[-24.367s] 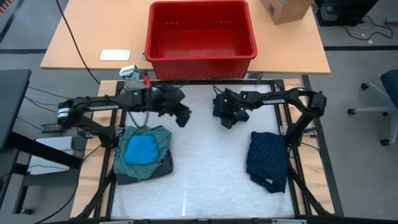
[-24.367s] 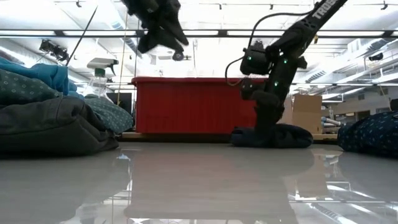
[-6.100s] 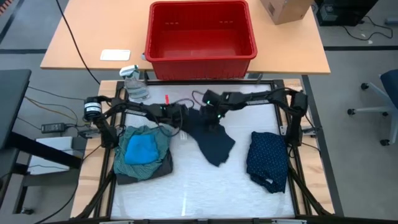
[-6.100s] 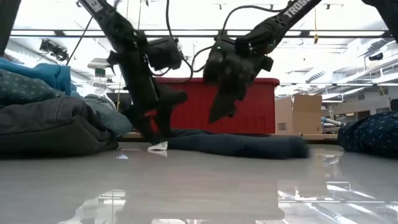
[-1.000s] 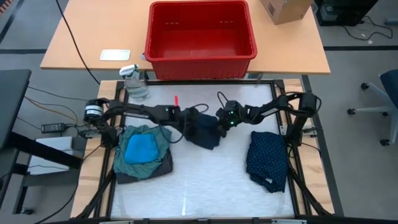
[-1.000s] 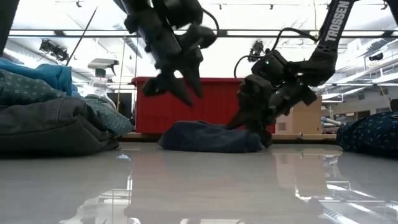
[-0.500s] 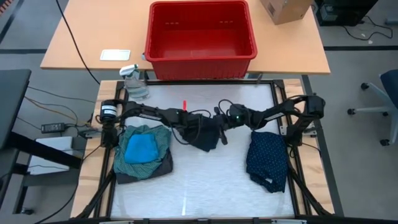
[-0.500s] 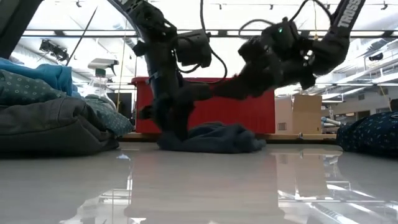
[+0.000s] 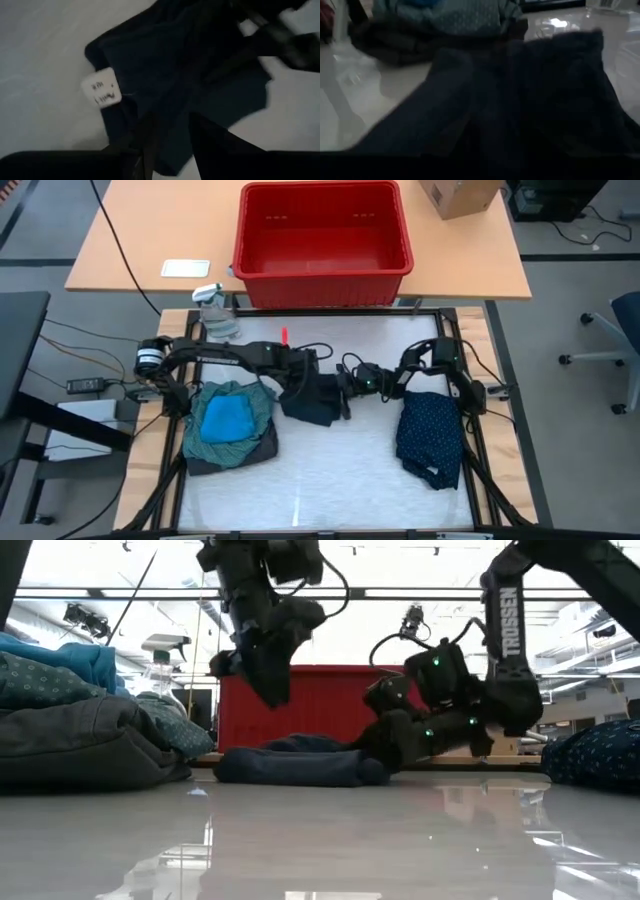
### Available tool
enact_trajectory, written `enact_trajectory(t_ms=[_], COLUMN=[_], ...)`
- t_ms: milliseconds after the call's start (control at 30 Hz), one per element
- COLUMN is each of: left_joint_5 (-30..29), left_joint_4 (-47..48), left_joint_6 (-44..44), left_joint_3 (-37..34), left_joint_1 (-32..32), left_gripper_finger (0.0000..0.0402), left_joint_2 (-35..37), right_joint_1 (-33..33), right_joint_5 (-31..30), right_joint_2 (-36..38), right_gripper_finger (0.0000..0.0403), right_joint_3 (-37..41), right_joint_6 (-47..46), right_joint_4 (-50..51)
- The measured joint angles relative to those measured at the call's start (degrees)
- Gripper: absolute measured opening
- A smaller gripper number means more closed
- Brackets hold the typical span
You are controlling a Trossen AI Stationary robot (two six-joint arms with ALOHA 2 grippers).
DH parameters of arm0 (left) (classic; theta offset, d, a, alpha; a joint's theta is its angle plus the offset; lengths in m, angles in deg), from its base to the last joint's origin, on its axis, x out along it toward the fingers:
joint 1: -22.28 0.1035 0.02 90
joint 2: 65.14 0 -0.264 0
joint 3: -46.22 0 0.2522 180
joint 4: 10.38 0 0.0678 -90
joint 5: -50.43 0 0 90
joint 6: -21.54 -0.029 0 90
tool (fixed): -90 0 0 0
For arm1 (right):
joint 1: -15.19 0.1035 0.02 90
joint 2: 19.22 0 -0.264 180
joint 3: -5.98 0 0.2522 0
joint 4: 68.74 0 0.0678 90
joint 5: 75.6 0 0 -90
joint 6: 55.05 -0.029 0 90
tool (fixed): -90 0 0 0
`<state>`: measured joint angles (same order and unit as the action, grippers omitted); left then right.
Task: Fold laundry
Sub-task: Fold the dark blue shorts
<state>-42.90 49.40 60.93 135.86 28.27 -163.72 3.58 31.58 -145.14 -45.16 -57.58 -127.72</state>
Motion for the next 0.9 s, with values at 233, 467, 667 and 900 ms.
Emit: enact_trajectory(t_ms=[233,467,667,900], left_joint_5=[-7.88,-11.56,-5.99,-2.96], left_joint_4=[-1.84,-7.09,-10.09,-6.94], left_joint_6=[-5.13,-14.95,-24.17,-25.49], left_joint_3=[-0.64,-0.61,-0.37,0.93], left_joint_1=[-0.28,1.84,6.63,9.53], left_gripper_finger=[0.0116,0.0116,0.0116,0.0116], left_joint_2=[-2.02,-8.86,-14.58,-12.74], right_joint_1=[0.03,1.49,4.42,6.12], right_joint_5=[2.79,0.96,-3.05,-1.26], right_joint_2=[1.84,11.05,13.48,7.46], right_gripper_finger=[0.0175,0.0175,0.0175,0.0175], right_joint_3=[-0.12,-0.07,0.02,-0.7], right_joint_6=[-7.18,-4.47,0.06,2.14], right_joint_4=[-3.94,-0.07,9.24,9.71])
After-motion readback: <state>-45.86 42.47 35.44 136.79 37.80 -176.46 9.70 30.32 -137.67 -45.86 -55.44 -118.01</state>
